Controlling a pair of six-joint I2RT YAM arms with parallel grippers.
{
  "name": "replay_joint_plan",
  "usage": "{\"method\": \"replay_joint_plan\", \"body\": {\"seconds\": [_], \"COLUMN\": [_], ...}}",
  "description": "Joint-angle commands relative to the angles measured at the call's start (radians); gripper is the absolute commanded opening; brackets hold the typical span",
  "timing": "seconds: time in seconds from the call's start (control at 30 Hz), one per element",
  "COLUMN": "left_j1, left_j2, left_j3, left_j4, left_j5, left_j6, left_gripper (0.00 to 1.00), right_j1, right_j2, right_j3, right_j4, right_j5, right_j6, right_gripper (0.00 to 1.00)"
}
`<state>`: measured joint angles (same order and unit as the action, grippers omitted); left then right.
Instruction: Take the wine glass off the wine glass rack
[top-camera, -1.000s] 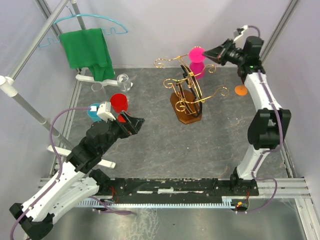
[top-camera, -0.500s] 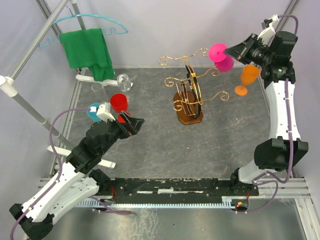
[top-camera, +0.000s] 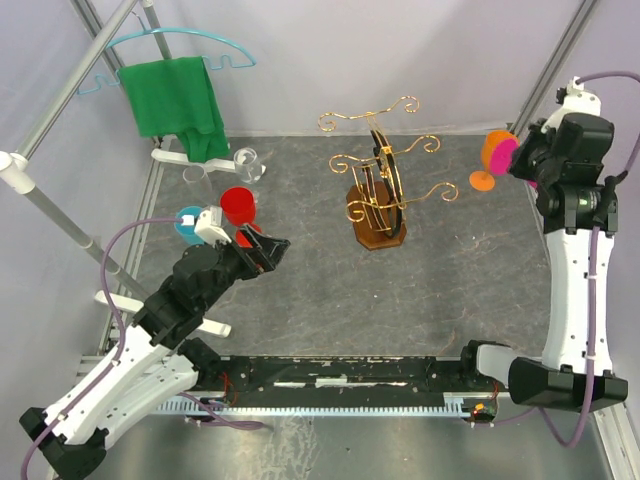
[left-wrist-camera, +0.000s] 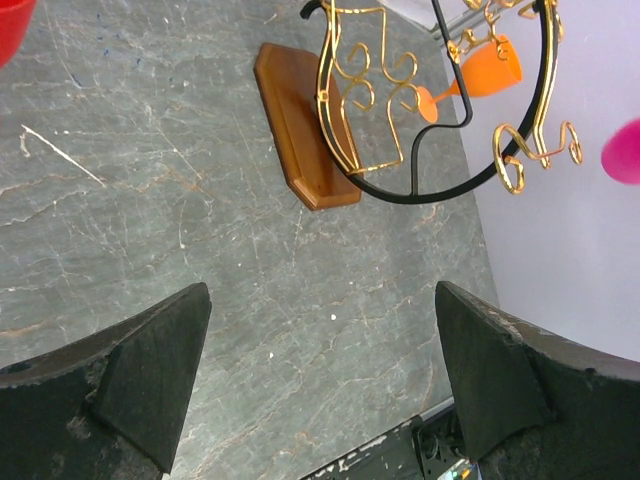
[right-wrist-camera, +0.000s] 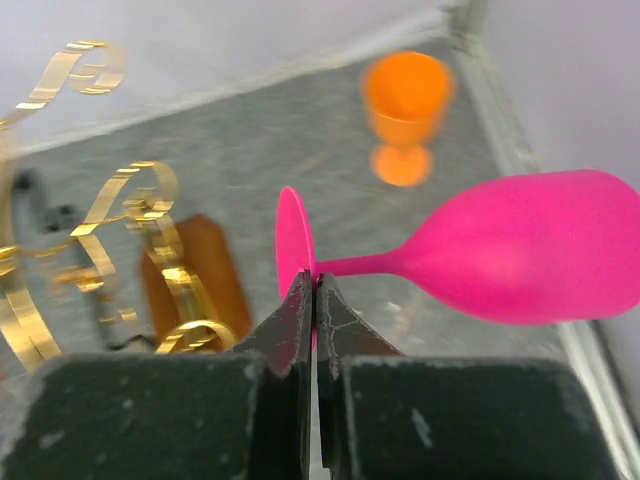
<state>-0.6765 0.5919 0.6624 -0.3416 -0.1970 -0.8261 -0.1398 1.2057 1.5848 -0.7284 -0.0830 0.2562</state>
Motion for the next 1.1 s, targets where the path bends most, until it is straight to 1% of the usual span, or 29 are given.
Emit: {"method": "replay_joint_plan", "body": {"seconds": [0.0, 0.13, 0.27, 0.3, 0.37, 0.53, 0.6, 0.7, 0.8, 0.9, 1.07], "left_j1": [-0.003, -0.003, -0.003, -0.003, -0.004, -0.003, -0.003, -0.003, -0.003, -0.003, -0.003], "left_j2": [0.006, -0.015, -0.029, -0.030, -0.030, -0.009, -0.003, -0.013, -0.029, -0.038, -0.045], "left_j3": [-0.005, -0.018, -0.027, -0.027, -0.026, -0.025, -0.021, -0.028, -0.038, -0.036, -0.028], "left_j4": [0.055, 0.055, 0.054, 0.050, 0.047, 0.061, 0.061, 0.061, 0.059, 0.044, 0.029], "left_j5": [0.046, 0.043, 0.045, 0.045, 0.046, 0.059, 0.067, 0.062, 0.052, 0.047, 0.033], "left_j6": [-0.031, -0.037, -0.042, -0.044, -0.046, -0.036, -0.035, -0.040, -0.043, -0.042, -0.033], "left_gripper": [0.99, 0.99, 0.99, 0.99, 0.99, 0.99, 0.99, 0.99, 0.99, 0.99, 0.99], "right_j1": [0.007, 0.057, 0.069, 0.075, 0.081, 0.087, 0.087, 0.087, 0.086, 0.093, 0.107], "right_j2": [0.029, 0.106, 0.258, 0.294, 0.362, 0.504, 0.573, 0.695, 0.801, 0.856, 0.951], "right_j3": [-0.051, -0.103, -0.142, -0.146, -0.187, -0.222, -0.194, -0.120, -0.052, -0.022, 0.010], "right_j4": [-0.158, -0.242, -0.323, -0.352, -0.361, -0.337, -0.349, -0.417, -0.457, -0.447, -0.418], "right_j5": [0.484, 0.748, 0.897, 0.953, 1.034, 1.106, 1.145, 1.217, 1.245, 1.252, 1.305], "right_j6": [-0.109, -0.099, -0.034, -0.010, 0.001, 0.020, 0.026, 0.058, 0.080, 0.086, 0.084], "right_gripper": [0.01, 0.01, 0.01, 0.01, 0.01, 0.01, 0.01, 0.01, 0.01, 0.01, 0.01]}}
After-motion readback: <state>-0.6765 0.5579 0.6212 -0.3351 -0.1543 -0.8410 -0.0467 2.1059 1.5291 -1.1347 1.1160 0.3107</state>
